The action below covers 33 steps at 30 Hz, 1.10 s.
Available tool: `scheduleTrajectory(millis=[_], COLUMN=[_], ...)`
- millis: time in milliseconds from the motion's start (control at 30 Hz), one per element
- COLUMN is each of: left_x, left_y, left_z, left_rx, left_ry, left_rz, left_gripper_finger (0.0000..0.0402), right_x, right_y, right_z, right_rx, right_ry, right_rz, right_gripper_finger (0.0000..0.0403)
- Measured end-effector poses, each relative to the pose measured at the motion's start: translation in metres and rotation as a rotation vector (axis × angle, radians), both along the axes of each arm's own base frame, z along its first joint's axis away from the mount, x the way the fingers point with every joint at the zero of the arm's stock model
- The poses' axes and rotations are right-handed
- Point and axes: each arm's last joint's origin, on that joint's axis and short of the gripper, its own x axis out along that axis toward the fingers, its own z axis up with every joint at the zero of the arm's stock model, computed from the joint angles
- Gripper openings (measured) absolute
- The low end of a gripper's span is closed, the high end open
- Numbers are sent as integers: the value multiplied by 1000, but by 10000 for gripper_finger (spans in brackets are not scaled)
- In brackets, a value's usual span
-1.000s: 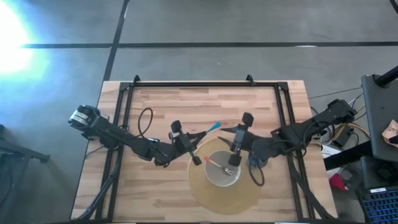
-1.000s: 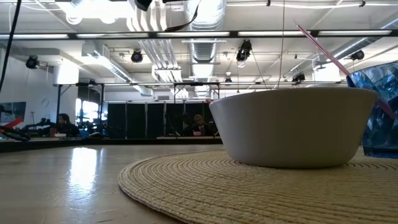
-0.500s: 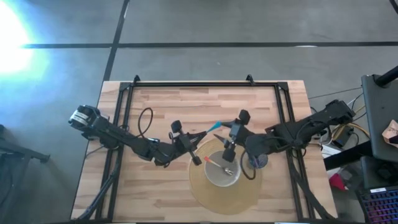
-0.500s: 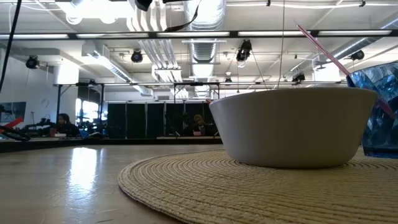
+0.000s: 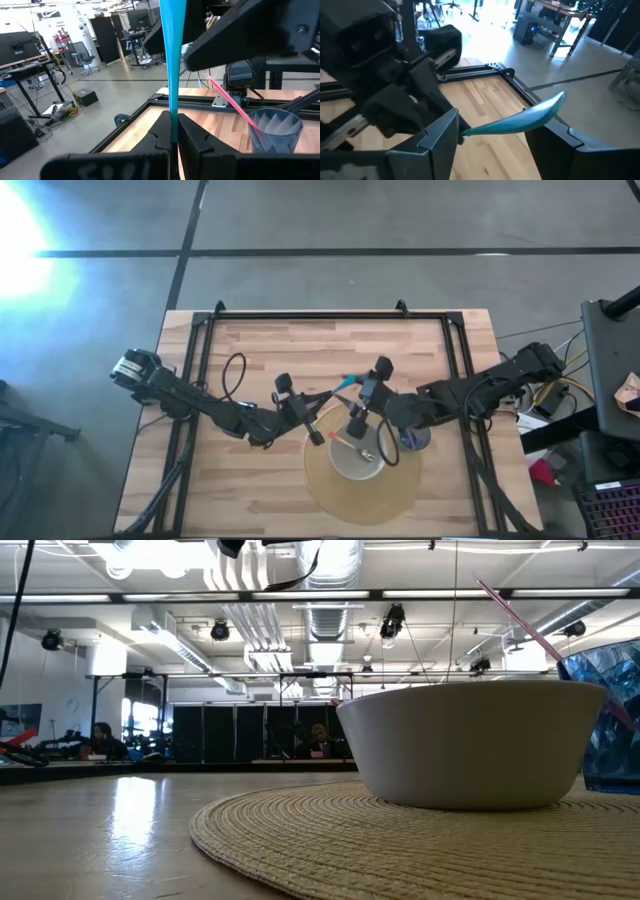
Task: Pick & Place Utensil
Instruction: Put the blue fork into the gray bowl
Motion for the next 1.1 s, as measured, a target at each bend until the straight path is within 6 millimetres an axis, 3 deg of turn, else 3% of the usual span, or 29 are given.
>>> scheduleTrajectory(millis=[167, 300, 667, 1100], left_x=[0, 0, 1, 0], left_y=[0, 1, 1, 2], left_z=[0, 0, -1, -3], left_rx=[0, 1, 8, 7], left_ry=[0, 1, 8, 14], left_rz=[0, 3, 1, 6], left_gripper_finger=[6, 9, 6, 19], right_x=[0, 0, 1, 1], right_y=[-3, -2, -1, 0], right_z=[1, 0, 0, -1], right_rx=[9, 3, -25, -48], right_ry=[-5, 0, 18, 42], right_rz=[-11, -7, 31, 58], right_gripper_finger=[210, 181, 18, 10])
